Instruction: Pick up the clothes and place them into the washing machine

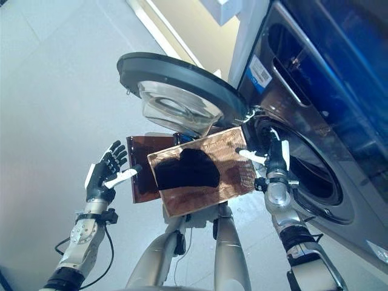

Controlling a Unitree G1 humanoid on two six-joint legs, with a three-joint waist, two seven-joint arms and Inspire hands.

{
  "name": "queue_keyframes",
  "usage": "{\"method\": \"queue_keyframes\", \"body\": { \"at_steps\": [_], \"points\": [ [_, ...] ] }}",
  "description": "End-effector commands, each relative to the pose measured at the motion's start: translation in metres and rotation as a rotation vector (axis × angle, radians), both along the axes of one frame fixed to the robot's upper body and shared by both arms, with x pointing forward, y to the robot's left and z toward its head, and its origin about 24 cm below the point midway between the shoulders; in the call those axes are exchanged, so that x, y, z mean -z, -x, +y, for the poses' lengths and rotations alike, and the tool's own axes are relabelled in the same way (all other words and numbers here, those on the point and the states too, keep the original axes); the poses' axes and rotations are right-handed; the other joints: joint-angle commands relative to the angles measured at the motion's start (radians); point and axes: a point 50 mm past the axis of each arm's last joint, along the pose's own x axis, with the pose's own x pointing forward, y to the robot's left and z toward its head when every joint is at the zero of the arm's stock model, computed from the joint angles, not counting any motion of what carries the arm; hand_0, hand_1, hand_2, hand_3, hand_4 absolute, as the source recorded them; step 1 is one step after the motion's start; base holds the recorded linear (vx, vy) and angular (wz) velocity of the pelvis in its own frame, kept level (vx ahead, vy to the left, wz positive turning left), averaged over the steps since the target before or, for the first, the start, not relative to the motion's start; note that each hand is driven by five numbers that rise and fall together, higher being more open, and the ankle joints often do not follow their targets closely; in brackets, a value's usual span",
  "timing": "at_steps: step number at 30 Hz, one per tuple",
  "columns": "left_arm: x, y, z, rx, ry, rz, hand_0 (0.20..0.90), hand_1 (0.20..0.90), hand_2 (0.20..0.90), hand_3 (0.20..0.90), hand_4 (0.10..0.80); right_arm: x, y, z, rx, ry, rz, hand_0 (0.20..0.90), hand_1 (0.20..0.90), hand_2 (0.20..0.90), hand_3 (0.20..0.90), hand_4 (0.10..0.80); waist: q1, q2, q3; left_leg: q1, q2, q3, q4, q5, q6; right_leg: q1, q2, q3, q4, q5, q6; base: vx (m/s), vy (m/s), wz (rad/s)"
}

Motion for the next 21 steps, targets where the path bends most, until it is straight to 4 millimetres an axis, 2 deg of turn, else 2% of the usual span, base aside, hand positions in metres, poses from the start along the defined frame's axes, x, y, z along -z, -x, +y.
{"method": "queue_keyframes", "body": {
  "at_steps": [1, 6, 8, 10, 16, 17, 18, 19, 21],
  "points": [
    [-0.012, 0.005, 0.016, -0.06, -0.109, -0.084, 0.9, 0.9, 0.9, 0.9, 0.8, -0.007, 0.006, 0.02, -0.151, 0.181, -0.055, 0.9, 0.9, 0.9, 0.9, 0.8, 0.018, -0.042, -0.087, -0.047, -0.019, -0.009, 0.055, -0.074, -0.041, 0.042, -0.01, -0.064, -0.146, 0.055, 0.005, 0.019, -0.023, 0.06],
    [-0.008, 0.004, 0.014, -0.019, -0.346, -0.036, 0.9, 0.9, 0.9, 0.9, 0.8, 0.004, 0.01, 0.037, -0.223, 0.233, -0.023, 0.9, 0.9, 0.9, 0.9, 0.8, 0.018, -0.051, -0.094, -0.015, -0.017, -0.02, 0.052, -0.076, -0.043, 0.079, -0.007, -0.069, -0.152, 0.049, 0.005, 0.009, -0.01, 0.04],
    [-0.007, 0.003, 0.014, -0.017, -0.373, -0.03, 0.9, 0.9, 0.9, 0.9, 0.8, 0.006, 0.011, 0.04, -0.233, 0.228, -0.02, 0.9, 0.9, 0.9, 0.9, 0.8, 0.019, -0.053, -0.094, -0.009, -0.017, -0.02, 0.051, -0.077, -0.043, 0.087, -0.007, -0.07, -0.155, 0.048, 0.006, 0.0, 0.0, 0.0],
    [-0.002, 0.003, 0.015, -0.003, -0.446, -0.005, 0.9, 0.9, 0.9, 0.9, 0.8, 0.008, 0.013, 0.052, -0.302, 0.276, -0.019, 0.9, 0.9, 0.9, 0.9, 0.8, 0.022, -0.058, -0.099, 0.012, -0.017, -0.026, 0.044, -0.077, -0.043, 0.112, -0.004, -0.074, -0.163, 0.046, 0.008, 0.0, 0.0, 0.0],
    [0.007, 0.005, 0.014, -0.026, -0.406, 0.031, 0.9, 0.9, 0.9, 0.9, 0.8, 0.012, 0.018, 0.067, -0.459, 0.533, 0.004, 0.9, 0.9, 0.9, 0.9, 0.8, 0.028, -0.065, -0.103, 0.044, -0.017, -0.036, 0.039, -0.078, -0.045, 0.148, -0.006, -0.084, -0.166, 0.04, 0.008, -0.001, -0.012, 0.08],
    [0.007, 0.005, 0.015, -0.026, -0.406, 0.03, 0.9, 0.9, 0.9, 0.9, 0.8, 0.012, 0.018, 0.067, -0.459, 0.533, 0.003, 0.9, 0.9, 0.9, 0.9, 0.8, 0.027, -0.066, -0.105, 0.04, -0.018, -0.036, 0.038, -0.075, -0.044, 0.144, -0.006, -0.084, -0.168, 0.043, 0.008, -0.029, -0.005, 0.04],
    [0.008, 0.006, 0.014, -0.037, -0.374, 0.032, 0.9, 0.9, 0.9, 0.9, 0.8, 0.011, 0.017, 0.073, -0.524, 0.654, 0.0, 0.9, 0.9, 0.9, 0.9, 0.8, 0.032, -0.068, -0.1, 0.045, -0.019, -0.038, 0.038, -0.073, -0.045, 0.153, -0.007, -0.086, -0.174, 0.044, 0.008, -0.032, -0.004, 0.04],
    [0.008, 0.006, 0.014, -0.037, -0.374, 0.032, 0.9, 0.9, 0.9, 0.9, 0.8, 0.011, 0.017, 0.073, -0.524, 0.654, 0.0, 0.9, 0.9, 0.9, 0.9, 0.8, 0.032, -0.068, -0.101, 0.043, -0.019, -0.038, 0.038, -0.073, -0.045, 0.152, -0.007, -0.086, -0.174, 0.045, 0.008, -0.04, -0.009, 0.05],
    [0.01, 0.008, 0.015, -0.057, -0.324, 0.036, 0.9, 0.9, 0.9, 0.9, 0.8, 0.015, 0.017, 0.08, -0.584, 0.773, 0.012, 0.9, 0.9, 0.9, 0.9, 0.8, 0.037, -0.069, -0.096, 0.042, -0.021, -0.037, 0.038, -0.069, -0.045, 0.153, -0.007, -0.09, -0.18, 0.047, 0.009, -0.053, -0.001, 0.04]
  ]
}}
